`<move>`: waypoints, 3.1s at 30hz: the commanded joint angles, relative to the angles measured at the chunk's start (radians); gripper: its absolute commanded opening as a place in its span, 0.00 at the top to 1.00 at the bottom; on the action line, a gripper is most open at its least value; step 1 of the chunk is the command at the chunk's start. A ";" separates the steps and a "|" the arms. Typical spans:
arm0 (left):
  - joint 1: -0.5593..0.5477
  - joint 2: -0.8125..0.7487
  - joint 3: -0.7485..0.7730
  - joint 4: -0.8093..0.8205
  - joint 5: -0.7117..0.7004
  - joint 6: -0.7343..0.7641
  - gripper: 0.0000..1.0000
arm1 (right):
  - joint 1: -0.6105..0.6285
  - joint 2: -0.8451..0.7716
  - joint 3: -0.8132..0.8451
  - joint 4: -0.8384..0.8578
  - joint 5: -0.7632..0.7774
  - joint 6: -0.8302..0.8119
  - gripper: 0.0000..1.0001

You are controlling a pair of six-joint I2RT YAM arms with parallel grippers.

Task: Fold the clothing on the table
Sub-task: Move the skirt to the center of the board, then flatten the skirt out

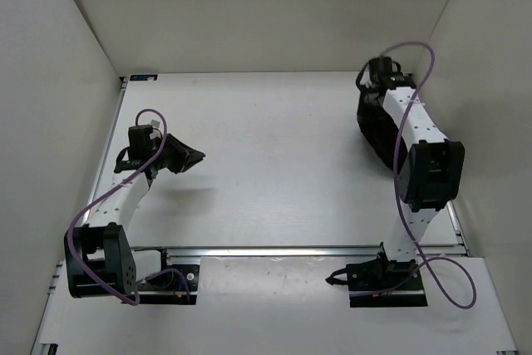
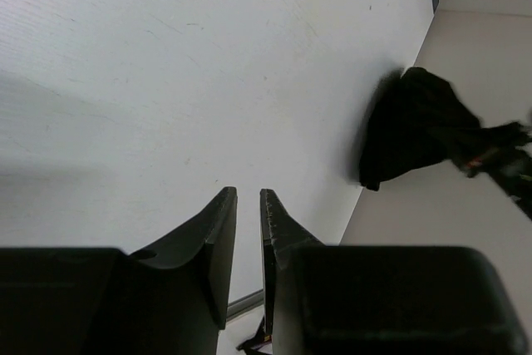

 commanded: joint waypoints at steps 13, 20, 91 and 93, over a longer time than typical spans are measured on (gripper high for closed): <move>0.060 -0.082 0.145 -0.020 0.047 -0.026 0.71 | 0.085 -0.475 -0.079 -0.034 -0.353 0.183 1.00; 0.026 -0.029 0.173 -0.090 0.037 0.028 0.59 | 0.084 -0.545 -0.403 -0.211 -0.108 0.108 0.32; -0.154 0.478 0.262 -0.465 -0.175 0.505 1.00 | 0.449 0.686 0.757 0.130 -0.549 -0.080 0.29; -0.154 0.480 0.265 -0.459 -0.163 0.503 1.00 | 0.453 0.689 0.758 0.119 -0.563 -0.087 0.35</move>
